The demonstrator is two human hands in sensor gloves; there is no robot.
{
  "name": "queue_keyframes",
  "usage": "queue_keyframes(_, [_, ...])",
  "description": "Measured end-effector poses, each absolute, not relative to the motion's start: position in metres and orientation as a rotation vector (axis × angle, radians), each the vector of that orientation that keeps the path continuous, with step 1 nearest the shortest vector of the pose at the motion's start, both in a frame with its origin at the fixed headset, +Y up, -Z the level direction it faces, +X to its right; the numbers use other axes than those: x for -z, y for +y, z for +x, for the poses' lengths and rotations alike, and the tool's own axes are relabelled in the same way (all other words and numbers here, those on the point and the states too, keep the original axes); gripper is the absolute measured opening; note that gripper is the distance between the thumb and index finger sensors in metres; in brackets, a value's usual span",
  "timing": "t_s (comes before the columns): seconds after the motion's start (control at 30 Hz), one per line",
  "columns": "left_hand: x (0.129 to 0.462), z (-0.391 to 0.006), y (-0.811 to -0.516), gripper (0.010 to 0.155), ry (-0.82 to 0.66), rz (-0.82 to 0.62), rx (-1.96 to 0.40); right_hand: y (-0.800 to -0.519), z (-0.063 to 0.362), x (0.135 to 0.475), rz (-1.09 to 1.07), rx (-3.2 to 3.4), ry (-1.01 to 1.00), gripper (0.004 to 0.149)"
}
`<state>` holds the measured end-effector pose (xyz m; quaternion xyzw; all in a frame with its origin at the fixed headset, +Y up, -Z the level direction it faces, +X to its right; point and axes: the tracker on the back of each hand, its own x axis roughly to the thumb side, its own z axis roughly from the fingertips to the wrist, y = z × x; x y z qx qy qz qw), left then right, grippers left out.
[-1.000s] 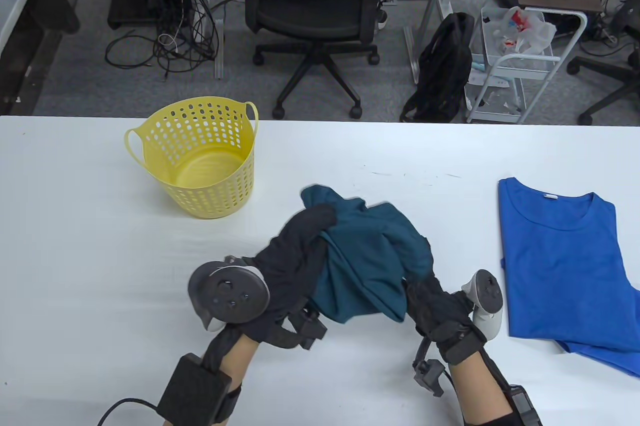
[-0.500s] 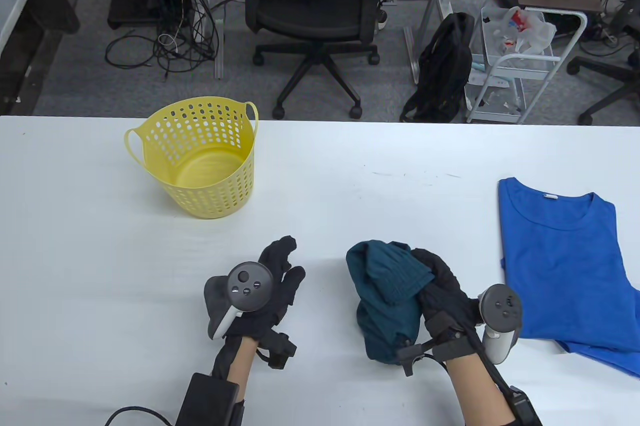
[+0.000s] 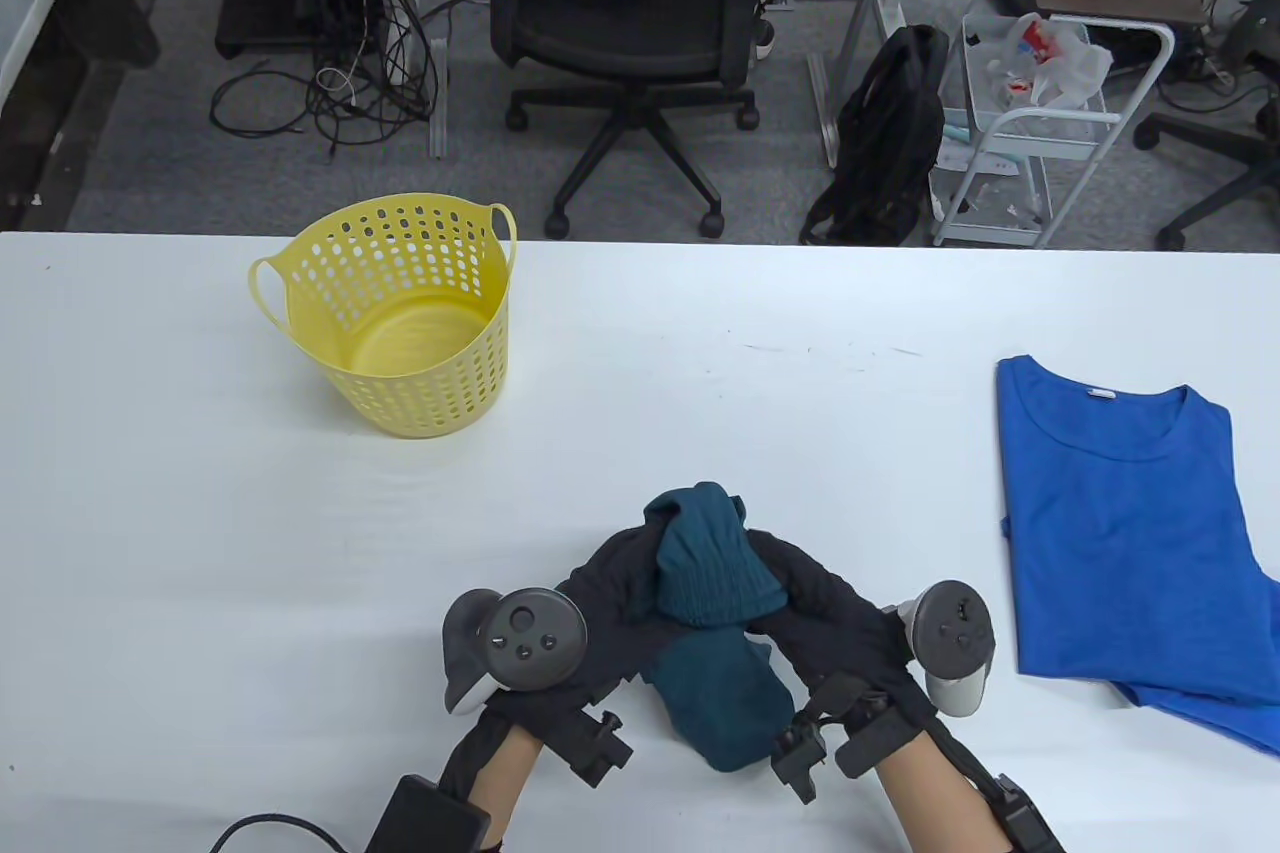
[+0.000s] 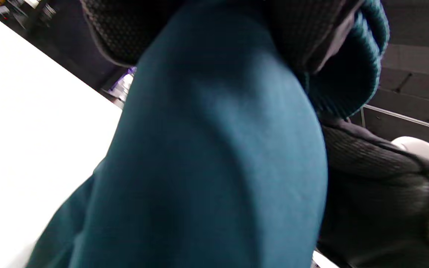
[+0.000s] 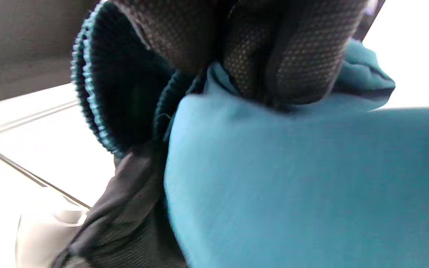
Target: Fold and stack clothes and towels from laundry basket
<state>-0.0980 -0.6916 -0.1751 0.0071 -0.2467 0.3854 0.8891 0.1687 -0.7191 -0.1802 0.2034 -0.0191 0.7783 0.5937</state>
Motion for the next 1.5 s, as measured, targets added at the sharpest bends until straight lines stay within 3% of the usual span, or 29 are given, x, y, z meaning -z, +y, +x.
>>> queue_keyframes(0.2, [0.173,-0.090,-0.696,0.087,-0.512,-0.015,-0.719,-0.714,0.163,0.175,0.441,-2.019,-0.059,0.045])
queue_keyframes(0.3, [0.171,-0.089,-0.688,0.109,-0.504,0.010,-0.615,-0.708,0.166,0.175,0.436,-2.083,-0.099,0.044])
queue_keyframes(0.37, [0.168,-0.091,-0.683,0.113,-0.468,0.038,-0.564,-0.705,0.168,0.174,0.412,-2.096,-0.114,0.044])
queue_keyframes(0.5, [0.165,-0.085,-0.686,0.091,-0.369,-0.005,-0.742,-0.701,0.161,0.170,0.480,-2.156,-0.077,0.046])
queue_keyframes(0.57, [0.162,-0.081,-0.687,0.087,-0.286,0.057,-0.698,-0.699,0.157,0.168,0.510,-2.156,-0.099,0.047])
queue_keyframes(0.67, [0.158,-0.082,-0.687,0.070,-0.263,0.184,-0.653,-0.697,0.156,0.166,0.480,-2.140,-0.196,0.047])
queue_keyframes(0.77, [0.162,-0.078,-0.695,0.057,-0.340,0.082,-0.871,-0.702,0.152,0.168,0.569,-1.985,-0.068,0.047])
queue_keyframes(0.83, [0.166,-0.077,-0.703,0.066,-0.430,-0.053,-1.068,-0.707,0.151,0.168,0.543,-1.834,-0.029,0.048])
queue_keyframes(0.87, [0.167,-0.077,-0.705,0.077,-0.497,-0.117,-1.110,-0.707,0.151,0.168,0.530,-1.817,-0.032,0.048])
queue_keyframes(0.9, [0.168,-0.075,-0.706,0.098,-0.591,-0.221,-1.170,-0.708,0.151,0.169,0.570,-1.882,-0.002,0.048])
queue_keyframes(0.97, [0.167,-0.070,-0.706,0.120,-0.627,-0.315,-1.166,-0.707,0.152,0.169,0.605,-1.944,0.000,0.049])
queue_keyframes(1.0, [0.167,-0.068,-0.705,0.121,-0.620,-0.300,-1.080,-0.707,0.152,0.171,0.615,-1.920,0.025,0.049])
queue_keyframes(1.07, [0.167,-0.069,-0.703,0.108,-0.526,-0.187,-0.947,-0.710,0.152,0.175,0.635,-1.814,0.145,0.050])
queue_keyframes(1.13, [0.171,-0.072,-0.703,0.092,-0.550,-0.171,-0.915,-0.710,0.157,0.177,0.619,-1.739,0.197,0.050])
queue_keyframes(1.2, [0.175,-0.080,-0.704,0.074,-0.501,-0.166,-0.858,-0.706,0.166,0.179,0.533,-1.680,0.097,0.049])
queue_keyframes(1.37, [0.175,-0.084,-0.707,0.051,-0.333,-0.083,-0.203,-0.696,0.187,0.182,0.413,-1.654,-0.087,0.047])
queue_keyframes(1.4, [0.177,-0.085,-0.709,0.048,-0.334,-0.034,-0.191,-0.694,0.191,0.183,0.392,-1.625,-0.079,0.047])
queue_keyframes(1.5, [0.184,-0.101,-0.711,0.046,-0.283,-0.036,-0.527,-0.688,0.205,0.182,0.363,-1.619,-0.117,0.047])
